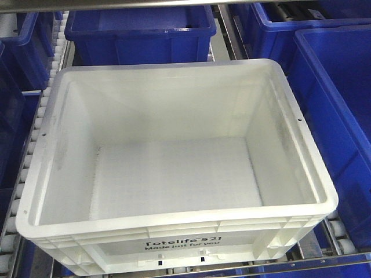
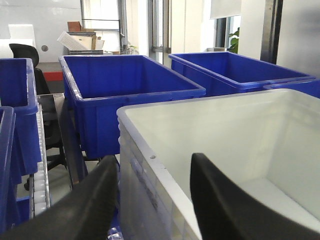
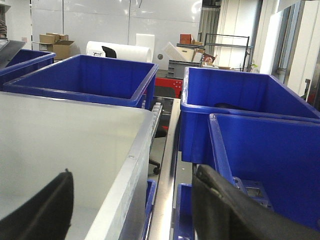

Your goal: Move bin from left to right shelf

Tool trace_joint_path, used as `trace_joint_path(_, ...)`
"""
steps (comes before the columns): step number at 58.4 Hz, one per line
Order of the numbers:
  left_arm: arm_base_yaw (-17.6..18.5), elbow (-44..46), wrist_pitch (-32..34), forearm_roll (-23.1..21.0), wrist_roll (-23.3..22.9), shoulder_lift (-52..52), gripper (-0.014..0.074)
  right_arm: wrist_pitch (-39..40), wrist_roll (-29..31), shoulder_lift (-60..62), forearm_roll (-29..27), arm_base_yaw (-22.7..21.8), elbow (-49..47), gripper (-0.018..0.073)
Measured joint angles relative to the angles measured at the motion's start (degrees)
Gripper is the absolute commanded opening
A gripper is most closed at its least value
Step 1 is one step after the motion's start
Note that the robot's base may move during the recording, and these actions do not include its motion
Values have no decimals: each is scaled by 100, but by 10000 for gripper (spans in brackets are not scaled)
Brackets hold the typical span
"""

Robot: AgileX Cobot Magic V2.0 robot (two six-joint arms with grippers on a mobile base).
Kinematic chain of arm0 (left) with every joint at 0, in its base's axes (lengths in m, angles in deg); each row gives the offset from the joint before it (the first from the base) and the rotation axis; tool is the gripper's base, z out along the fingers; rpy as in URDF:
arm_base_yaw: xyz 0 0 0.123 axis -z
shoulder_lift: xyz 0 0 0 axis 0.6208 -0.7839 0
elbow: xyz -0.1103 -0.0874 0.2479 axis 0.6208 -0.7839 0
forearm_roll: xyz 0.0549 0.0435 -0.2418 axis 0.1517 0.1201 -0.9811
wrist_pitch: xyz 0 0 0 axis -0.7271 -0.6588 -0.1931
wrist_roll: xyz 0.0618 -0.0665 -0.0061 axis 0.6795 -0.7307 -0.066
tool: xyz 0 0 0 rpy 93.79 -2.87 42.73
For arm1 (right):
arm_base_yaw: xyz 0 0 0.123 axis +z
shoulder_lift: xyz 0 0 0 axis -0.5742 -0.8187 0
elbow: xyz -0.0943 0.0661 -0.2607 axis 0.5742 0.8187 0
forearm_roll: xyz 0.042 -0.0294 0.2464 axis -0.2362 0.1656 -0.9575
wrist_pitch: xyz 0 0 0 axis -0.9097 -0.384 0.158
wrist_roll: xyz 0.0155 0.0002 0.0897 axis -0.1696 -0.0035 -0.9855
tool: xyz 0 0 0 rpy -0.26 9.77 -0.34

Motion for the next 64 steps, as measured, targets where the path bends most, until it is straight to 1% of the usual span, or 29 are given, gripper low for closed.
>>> trace_joint_path(12,0,-37,53,5,0,0,334,0,0,0,0,0,0,466)
trace_joint_path(16,0,-43,53,5,0,0,332,0,0,0,0,0,0,444)
trace_joint_path(19,0,-43,53,5,0,0,315,0,0,0,0,0,0,407)
trace_joint_path(21,0,-43,53,5,0,0,295,0,0,0,0,0,0,364)
trace_joint_path(24,0,-43,53,5,0,0,237,0,0,0,0,0,0,272)
trace_joint_path(28,0,-43,53,5,0,0,132,0,0,0,0,0,0,134)
trace_joint_path(32,0,-43,53,5,0,0,0,0,0,0,0,0,0,-16)
trace_joint_path(33,0,-43,53,5,0,0,-10,0,0,0,0,0,0,-14)
trace_joint_path(64,0,-43,53,5,0,0,-7,-62,0,0,-17,0,0,-7)
